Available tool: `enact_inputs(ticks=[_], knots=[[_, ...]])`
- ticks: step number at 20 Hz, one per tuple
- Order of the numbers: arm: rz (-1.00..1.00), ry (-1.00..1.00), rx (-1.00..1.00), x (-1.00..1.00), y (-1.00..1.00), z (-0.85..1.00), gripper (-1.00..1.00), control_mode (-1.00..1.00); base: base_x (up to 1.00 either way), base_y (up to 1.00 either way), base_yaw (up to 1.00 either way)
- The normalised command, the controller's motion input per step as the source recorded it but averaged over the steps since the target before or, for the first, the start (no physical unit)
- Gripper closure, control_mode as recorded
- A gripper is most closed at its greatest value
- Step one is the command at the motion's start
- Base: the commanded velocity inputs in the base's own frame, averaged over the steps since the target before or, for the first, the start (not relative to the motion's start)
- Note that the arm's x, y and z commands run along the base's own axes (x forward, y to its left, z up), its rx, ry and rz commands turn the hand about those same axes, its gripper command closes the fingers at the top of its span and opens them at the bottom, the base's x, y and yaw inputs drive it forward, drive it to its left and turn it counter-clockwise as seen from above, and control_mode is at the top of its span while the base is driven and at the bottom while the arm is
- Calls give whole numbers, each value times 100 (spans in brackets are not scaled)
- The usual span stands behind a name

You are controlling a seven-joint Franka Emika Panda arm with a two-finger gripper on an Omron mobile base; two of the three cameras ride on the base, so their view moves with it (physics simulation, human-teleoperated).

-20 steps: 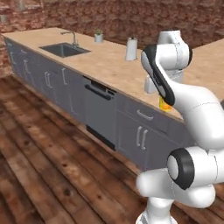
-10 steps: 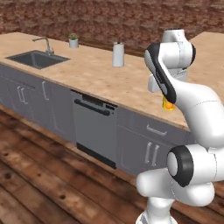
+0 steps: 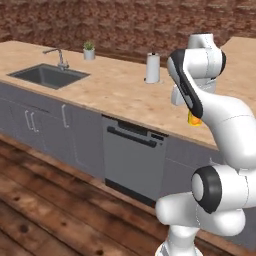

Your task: Pick the cup and tupperware and place them in the sink. Then turn on the water.

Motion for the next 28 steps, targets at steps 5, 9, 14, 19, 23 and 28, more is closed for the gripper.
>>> enact_inputs(ticks=[5, 9, 14, 19, 23, 28], knots=[[0, 0, 0, 0, 0, 0, 100, 100, 59, 100, -19], [0, 0, 0, 0, 0, 0, 100, 100, 59, 100, -20], [0, 0, 0, 0, 0, 0, 100, 100, 54, 100, -23], [0, 0, 0, 0, 0, 0, 100, 100, 43, 100, -26], [0, 0, 0, 0, 0, 0, 100, 100, 34, 100, -29], [0, 0, 0, 0, 0, 0, 100, 100, 20, 100, -35]])
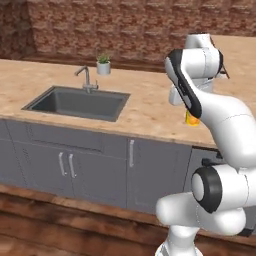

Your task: Pick the cup and tupperware and place them in the sink. Then turn on the water.

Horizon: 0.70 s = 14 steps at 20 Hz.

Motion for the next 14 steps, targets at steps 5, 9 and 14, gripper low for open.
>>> enact_inputs(ticks=[5, 9, 14], knots=[[0, 0, 0, 0, 0, 0, 100, 100, 0, 100, -42], [0, 0, 0, 0, 0, 0, 100, 100, 0, 100, -45], [0, 0, 0, 0, 0, 0, 100, 100, 0, 100, -46]])
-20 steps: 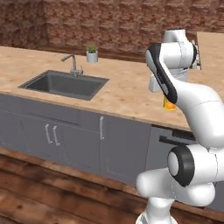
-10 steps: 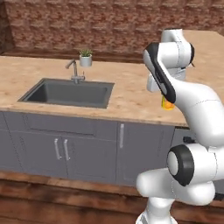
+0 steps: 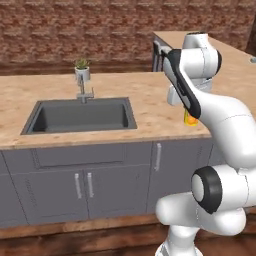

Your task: Pick the cup and tupperware and place them in the sink. Then turn on the water.

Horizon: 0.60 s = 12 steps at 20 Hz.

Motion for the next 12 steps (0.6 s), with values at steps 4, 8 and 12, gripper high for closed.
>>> enact_inputs(ticks=[4, 8, 12], knots=[[0, 0, 0, 0, 0, 0, 100, 100, 14, 100, -45], [0, 0, 0, 0, 0, 0, 100, 100, 29, 100, -34], [0, 0, 0, 0, 0, 0, 100, 100, 25, 65, -16]])
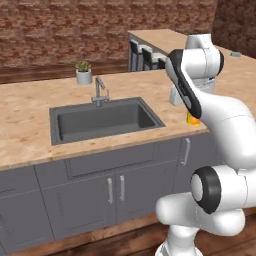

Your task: Pick the cup and tupperware and place them in the sink. Then turn on the water.

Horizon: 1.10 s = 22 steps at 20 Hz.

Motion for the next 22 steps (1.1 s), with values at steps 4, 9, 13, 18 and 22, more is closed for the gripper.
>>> enact_inputs(ticks=[4, 9, 13, 18, 22], knots=[[0, 0, 0, 0, 0, 0, 100, 100, 29, 19, 0], [0, 0, 0, 0, 0, 0, 100, 100, 38, 0, 3], [0, 0, 0, 0, 0, 0, 100, 100, 36, 5, 2], [0, 0, 0, 0, 0, 0, 100, 100, 50, 37, 11], [0, 0, 0, 0, 0, 0, 100, 100, 41, 52, 12]])
